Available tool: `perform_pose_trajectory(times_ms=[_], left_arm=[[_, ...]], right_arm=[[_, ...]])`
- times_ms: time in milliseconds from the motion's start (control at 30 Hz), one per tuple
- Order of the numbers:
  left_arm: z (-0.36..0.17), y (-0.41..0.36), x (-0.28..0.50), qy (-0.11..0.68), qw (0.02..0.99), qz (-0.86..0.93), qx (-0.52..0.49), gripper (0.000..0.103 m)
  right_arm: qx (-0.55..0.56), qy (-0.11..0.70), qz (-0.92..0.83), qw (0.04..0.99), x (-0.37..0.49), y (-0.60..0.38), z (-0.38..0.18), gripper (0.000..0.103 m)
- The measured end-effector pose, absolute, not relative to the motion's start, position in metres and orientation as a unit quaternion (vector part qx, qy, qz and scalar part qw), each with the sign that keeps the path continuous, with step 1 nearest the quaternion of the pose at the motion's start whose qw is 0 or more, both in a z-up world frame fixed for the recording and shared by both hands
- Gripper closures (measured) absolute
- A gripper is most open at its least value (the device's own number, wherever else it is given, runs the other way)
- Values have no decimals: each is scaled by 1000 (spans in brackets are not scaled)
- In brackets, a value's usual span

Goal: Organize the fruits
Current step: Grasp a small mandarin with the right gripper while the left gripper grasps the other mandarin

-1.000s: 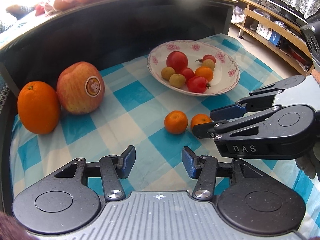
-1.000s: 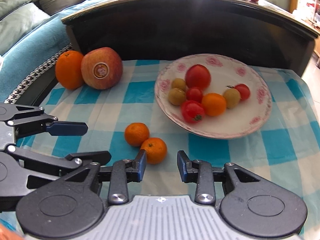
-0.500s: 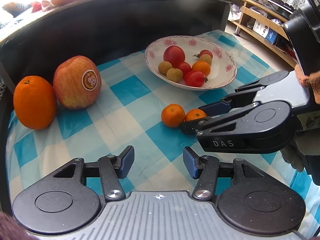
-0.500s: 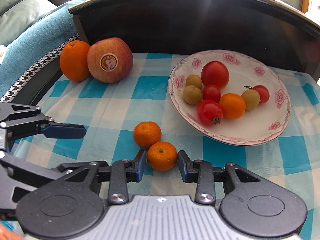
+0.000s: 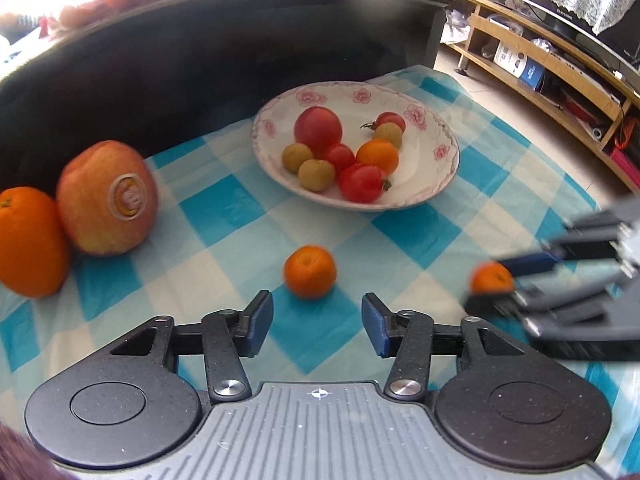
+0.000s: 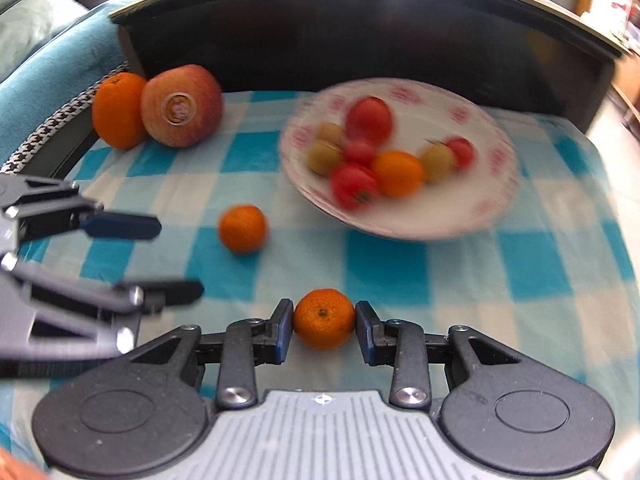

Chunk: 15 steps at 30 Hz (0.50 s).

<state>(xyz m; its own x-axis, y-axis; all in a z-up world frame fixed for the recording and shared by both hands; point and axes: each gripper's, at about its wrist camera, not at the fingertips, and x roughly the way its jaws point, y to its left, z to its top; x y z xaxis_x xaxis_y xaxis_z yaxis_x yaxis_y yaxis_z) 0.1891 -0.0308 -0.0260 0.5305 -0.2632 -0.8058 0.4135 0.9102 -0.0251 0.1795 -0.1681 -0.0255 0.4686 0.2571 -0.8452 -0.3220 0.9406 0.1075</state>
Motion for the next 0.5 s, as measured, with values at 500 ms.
perform_pose_trajectory(times_ms=[500], left_arm=[[-37, -44, 212, 450, 868, -186, 94, 62]], right_arm=[[11, 502, 157, 850, 154, -202, -18, 66]])
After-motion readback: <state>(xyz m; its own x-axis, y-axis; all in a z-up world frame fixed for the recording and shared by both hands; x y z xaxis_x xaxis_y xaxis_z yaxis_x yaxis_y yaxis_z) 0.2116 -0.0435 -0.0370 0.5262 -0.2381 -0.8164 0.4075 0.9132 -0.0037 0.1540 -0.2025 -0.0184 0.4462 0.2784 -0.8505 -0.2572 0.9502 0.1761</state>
